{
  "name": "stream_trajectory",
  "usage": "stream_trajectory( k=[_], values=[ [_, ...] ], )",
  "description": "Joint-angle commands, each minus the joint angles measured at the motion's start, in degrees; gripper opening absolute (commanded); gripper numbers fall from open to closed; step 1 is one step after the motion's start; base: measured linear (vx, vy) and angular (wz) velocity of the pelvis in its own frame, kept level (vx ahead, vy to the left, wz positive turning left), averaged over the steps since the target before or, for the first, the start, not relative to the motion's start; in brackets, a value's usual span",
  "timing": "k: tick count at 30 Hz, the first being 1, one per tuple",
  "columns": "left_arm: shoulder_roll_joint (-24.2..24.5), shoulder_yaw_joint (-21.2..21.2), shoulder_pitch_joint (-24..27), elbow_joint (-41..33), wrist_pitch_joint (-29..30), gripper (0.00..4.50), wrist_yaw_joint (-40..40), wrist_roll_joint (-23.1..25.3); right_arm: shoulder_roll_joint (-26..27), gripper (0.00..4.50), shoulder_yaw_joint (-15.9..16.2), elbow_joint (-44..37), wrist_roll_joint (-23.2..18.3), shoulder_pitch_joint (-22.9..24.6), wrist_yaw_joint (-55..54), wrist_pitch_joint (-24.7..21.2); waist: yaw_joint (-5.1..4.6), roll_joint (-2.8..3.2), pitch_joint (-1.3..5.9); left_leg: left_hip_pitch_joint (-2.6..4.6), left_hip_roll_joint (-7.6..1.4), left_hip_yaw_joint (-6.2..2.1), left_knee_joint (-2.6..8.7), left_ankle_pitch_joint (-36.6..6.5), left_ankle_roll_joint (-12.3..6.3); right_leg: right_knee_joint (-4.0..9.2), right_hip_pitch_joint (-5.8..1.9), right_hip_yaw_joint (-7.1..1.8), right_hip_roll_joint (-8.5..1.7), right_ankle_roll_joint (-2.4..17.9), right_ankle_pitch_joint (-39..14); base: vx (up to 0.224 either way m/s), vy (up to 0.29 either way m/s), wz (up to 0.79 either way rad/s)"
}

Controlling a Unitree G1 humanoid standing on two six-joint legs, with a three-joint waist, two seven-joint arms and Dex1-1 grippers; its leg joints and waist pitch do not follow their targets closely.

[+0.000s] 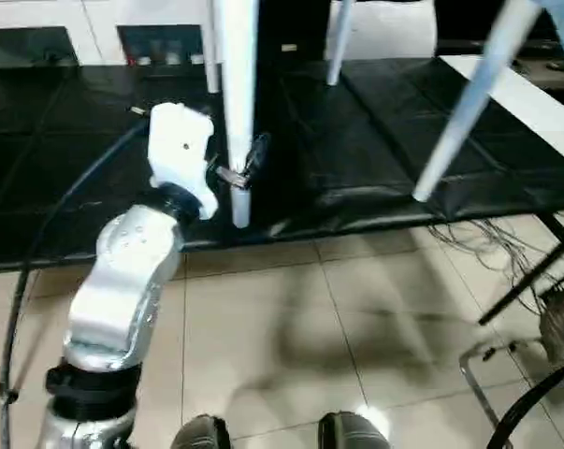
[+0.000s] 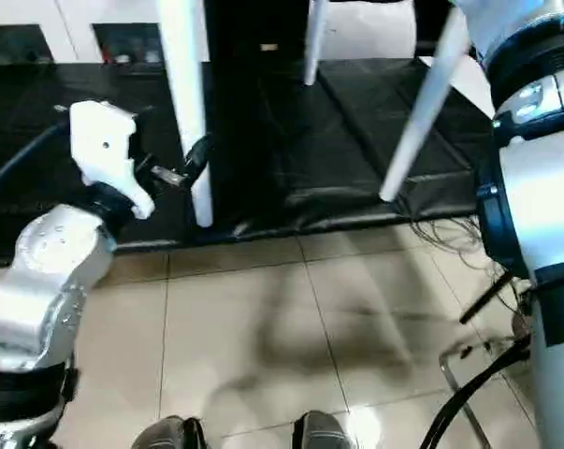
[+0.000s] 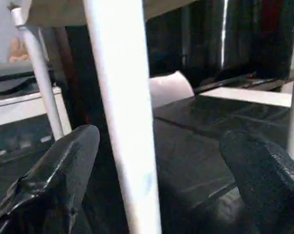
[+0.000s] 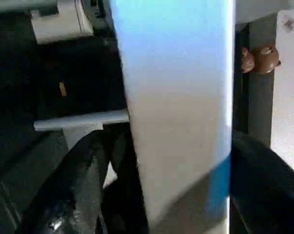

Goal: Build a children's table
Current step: Flip table

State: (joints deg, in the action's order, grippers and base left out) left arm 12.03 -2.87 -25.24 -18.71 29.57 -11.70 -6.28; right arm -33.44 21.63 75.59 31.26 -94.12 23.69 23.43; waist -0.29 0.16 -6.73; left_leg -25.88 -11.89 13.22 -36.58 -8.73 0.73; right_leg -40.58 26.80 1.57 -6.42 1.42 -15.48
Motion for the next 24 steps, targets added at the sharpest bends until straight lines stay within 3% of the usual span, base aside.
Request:
stream_trajectory(
  k=[1, 2, 3, 4, 5, 6, 7, 8, 9, 10, 11, 12, 13, 14, 15, 16, 17, 18, 19, 20, 21, 22, 23, 24],
  values=[
    [-0.16, 0.05, -0.05, 0.0, 0.71, 4.5, 1.01, 0.78, -0.09, 3.95, -1.26, -0.58, -1.64, 0.71, 1.08, 3.23, 0.89, -3.6, 4.51, 8.08, 0.94, 1.53, -4.33, -35.47, 4.16, 12.04, 5.58, -1.43, 0.84, -3.54, -46.15, -0.059, -0.103, 0.19],
    [-0.19, 0.08, -0.07, 0.08, 0.74, 4.5, 1.15, 0.88, -0.21, 3.95, -1.57, -0.77, -2.11, 0.91, 1.83, 3.9, 0.28, -4.02, 4.98, 9.07, 1.9, -0.9, -8.32, -26.4, 1.83, 14.19, 6.26, -2.98, -3.02, -5.93, -54.38, 0.001, -0.075, 0.04],
    [-0.32, 0.22, -0.21, 0.29, 0.81, 4.5, 1.68, 1.14, -0.56, 4.02, -2.53, -1.27, -3.47, 1.48, 3.88, 5.32, 0.2, -1.96, 3.6, 4.65, 2.21, -4.97, -7.24, -16.11, 2.45, 12.48, 0.47, -3.69, -5.36, -2.71, -54.03, 0.0, 0.0, 0.0],
    [-0.5, 0.53, -0.28, 0.27, 1.0, 4.5, 2.21, 1.19, -1.07, 4.02, -3.0, -1.99, -4.25, 2.07, 4.7, 7.17, 0.07, -1.49, 3.52, 4.33, 1.51, -5.35, -3.81, -20.67, 4.02, 10.62, -0.44, -1.71, -3.22, -1.33, -47.49, 0.0, 0.0, 0.0],
    [-0.5, 0.53, -0.28, 0.27, 1.0, 4.5, 2.21, 1.19, -1.07, 4.29, -3.01, -1.99, -4.25, 2.07, 4.7, 7.17, -1.46, 1.14, 3.42, 3.9, 0.43, -5.98, 0.83, -36.88, 5.53, 7.73, -0.83, 3.39, 1.98, 0.87, -32.0, 0.0, 0.0, 0.0],
    [-0.6, 0.83, -0.24, -0.13, 1.46, 4.5, 2.58, 1.21, -2.21, 4.29, -5.2, -4.29, -7.3, 3.7, 6.65, 10.51, -1.42, 2.68, 3.09, 3.31, -1.12, -6.64, 3.97, -45.86, 5.17, 6.23, -2.09, 4.54, 3.2, 2.47, -23.79, -0.152, 0.001, -0.18],
    [-0.52, 0.95, -0.1, -0.35, 1.59, 4.5, 2.56, 1.17, -2.52, 4.35, -5.75, -5.14, -8.13, 4.21, 6.97, 11.68, 2.06, 5.28, 1.92, -3.74, -2.92, -4.67, 10.59, -59.32, 6.55, -7.11, -7.93, 7.11, 2.64, 5.86, -5.27, -0.152, 0.001, -0.18],
    [-0.76, 1.39, 0.29, -0.91, 2.03, 4.5, 2.41, 0.47, -3.46, 4.35, -7.0, -7.85, -10.34, 5.74, 7.89, 14.08, 3.84, 4.11, 2.25, -3.73, -3.09, -2.52, 10.73, -58.5, 4.99, -6.87, -8.25, 7.31, 2.79, 5.12, -2.43, -0.138, 0.016, -0.11],
    [-0.84, 1.57, 0.47, -1.12, 2.13, 4.5, 2.18, 0.06, -3.77, 4.41, -7.39, -8.84, -11.05, 6.29, 8.0, 14.68, 5.68, 3.04, 3.08, -3.7, -4.65, -1.54, 9.04, -51.41, 2.55, -9.49, -9.54, 3.06, 2.06, 1.94, -11.71, -0.076, -0.103, -0.08],
    [-0.85, 1.7, 0.73, -1.37, 2.21, 4.5, 1.87, -0.38, -4.12, 4.46, -7.9, -10.26, -12.12, 7.1, 8.39, 15.51, 6.42, 1.82, 4.56, -2.69, -3.9, -0.98, 4.65, -38.38, 4.17, -9.48, -9.63, -1.48, 1.25, -0.49, -24.61, -0.076, -0.103, -0.08],
    [-1.36, 2.11, 1.11, -1.69, 2.52, 4.5, 2.0, -0.93, -4.45, 4.46, -8.8, -11.95, -13.6, 8.19, 8.92, 16.12, 3.9, -4.55, 3.61, 5.82, 0.68, -3.41, -11.78, -13.11, 3.03, 11.21, 3.58, -3.82, -4.05, -6.73, -71.87, -0.071, -0.122, 0.01],
    [-2.01, 2.6, 1.61, -2.07, 2.57, 4.5, 2.24, -1.53, -4.76, 4.46, -9.67, -14.04, -15.11, 9.52, 9.43, 16.45, 3.7, -1.85, 2.88, 1.46, 4.46, -6.1, -11.4, -6.7, 0.33, 10.73, -0.22, -7.14, -2.69, -5.26, -68.37, 0.0, -0.05, 0.03],
    [-2.77, 3.02, 2.32, -2.57, 2.72, 4.5, 2.43, -2.22, -5.12, 4.46, -10.75, -17.51, -17.44, 11.81, 10.82, 16.76, 4.49, -1.75, 2.49, 1.69, 4.07, -6.47, -8.61, -11.1, 1.14, 8.75, -2.26, -5.05, -3.05, -3.52, -60.39, 0.0, -0.05, 0.03],
    [-4.18, 3.96, 3.33, -3.17, 2.68, 4.5, 3.27, -3.22, -5.51, 4.46, -11.86, -22.42, -19.96, 14.93, 11.66, 16.23, 4.82, -0.13, 2.97, 3.29, 3.12, -6.92, -6.29, -14.94, 1.36, 7.64, -2.44, -4.82, -2.96, -0.67, -52.48, 0.0, 0.0, 0.0],
    [-5.11, 4.58, 3.99, -3.57, 2.64, 4.5, 3.84, -3.83, -5.71, 4.46, -12.69, -25.67, -21.58, 17.02, 12.38, 15.94, 3.72, -0.2, 3.76, 3.92, 2.14, -6.74, -1.93, -18.31, 0.31, 5.07, -3.23, -2.23, 1.0, 5.08, -28.61, -0.126, -0.023, 0.22],
    [-6.05, 5.1, 5.42, -4.53, 3.29, 4.5, 4.38, -4.62, -5.09, 4.46, -14.58, -32.48, -25.66, 21.45, 13.63, 11.56, 3.48, 1.25, 4.96, 4.36, 1.19, -7.19, -0.79, -16.52, -0.24, 3.88, -3.62, -1.52, 1.52, 8.2, -17.26, -0.126, -0.023, 0.22],
    [-7.05, 5.43, 7.37, -5.89, 4.39, 4.5, 5.26, -5.06, -4.34, 4.46, -16.44, -41.82, -30.43, 27.96, 14.26, 4.08, 2.74, 1.72, 4.91, 3.37, -0.07, -7.28, 0.59, -13.19, -2.87, 4.45, -5.05, -1.2, 1.06, 12.2, -1.29, -0.105, 0.019, 0.02],
    [-7.9, 5.5, 9.16, -7.18, 5.21, 4.5, 5.94, -5.44, -3.45, 4.46, -17.9, -50.29, -34.54, 34.2, 14.04, -3.64, 2.0, 1.57, 4.01, 3.39, -0.56, -7.13, 2.52, -18.88, -5.05, 6.26, -5.69, -0.25, 1.03, 12.8, -4.1, -0.056, 0.051, -0.01],
    [-7.9, 5.5, 9.16, -7.18, 5.21, 4.5, 5.94, -5.44, -3.45, 4.46, -17.9, -50.29, -34.54, 34.2, 14.04, -3.64, 1.47, 2.3, 3.13, 4.91, -1.13, -7.37, 3.14, -28.96, -2.79, 7.69, -4.4, 0.14, 0.85, 10.64, -16.47, -0.056, 0.051, -0.01],
    [-9.02, 5.55, 12.12, -9.07, 5.51, 4.5, 6.54, -6.14, -1.64, 4.46, -18.97, -62.21, -40.94, 44.24, 11.47, -14.29, 0.62, 2.15, 2.63, 5.03, -0.67, -7.3, 3.14, -32.53, -1.27, 8.39, -4.05, 0.62, 1.08, 9.36, -20.64, 0.0, 0.0, 0.0],
    [-9.87, 5.57, 14.74, -10.22, 5.62, 4.5, 7.07, -6.46, -0.13, 4.46, -19.3, -70.53, -45.49, 52.66, 7.79, -22.12, 0.81, 1.41, 2.69, 5.34, -0.25, -7.15, 3.55, -32.24, 0.19, 9.82, -4.65, 0.45, 0.39, 6.28, -23.49, 0.0, 0.0, 0.0],
    [-9.87, 5.57, 14.74, -10.22, 5.62, 4.5, 7.07, -6.46, -0.13, 4.46, -19.3, -70.53, -45.49, 52.66, 7.79, -22.12, 1.08, 1.81, 2.74, 5.54, -0.28, -7.13, 3.98, -30.81, 0.35, 10.19, -4.86, 0.37, 0.1, 5.8, -23.14, 0.0, 0.0, 0.0],
    [-9.33, 4.67, 17.88, -10.1, 4.47, 4.5, 7.07, -4.99, 1.41, 4.46, -18.47, -76.74, -49.97, 61.52, 2.9, -26.62, 0.48, 0.86, 2.96, 5.08, 0.05, -7.0, 4.37, -29.53, 0.53, 10.93, -5.4, 1.12, 0.04, 5.09, -24.18, 0.0, 0.0, 0.0],
    [-8.41, 3.73, 20.57, -9.63, 2.8, 4.5, 6.73, -3.44, 3.17, 4.46, -18.02, -81.38, -52.8, 68.94, -1.94, -30.4, 0.93, 0.35, 2.99, 5.24, 0.19, -6.64, 4.64, -24.97, -0.28, 11.76, -5.32, 0.62, -0.31, 3.45, -23.89, 0.0, 0.0, 0.0]
  ],
)
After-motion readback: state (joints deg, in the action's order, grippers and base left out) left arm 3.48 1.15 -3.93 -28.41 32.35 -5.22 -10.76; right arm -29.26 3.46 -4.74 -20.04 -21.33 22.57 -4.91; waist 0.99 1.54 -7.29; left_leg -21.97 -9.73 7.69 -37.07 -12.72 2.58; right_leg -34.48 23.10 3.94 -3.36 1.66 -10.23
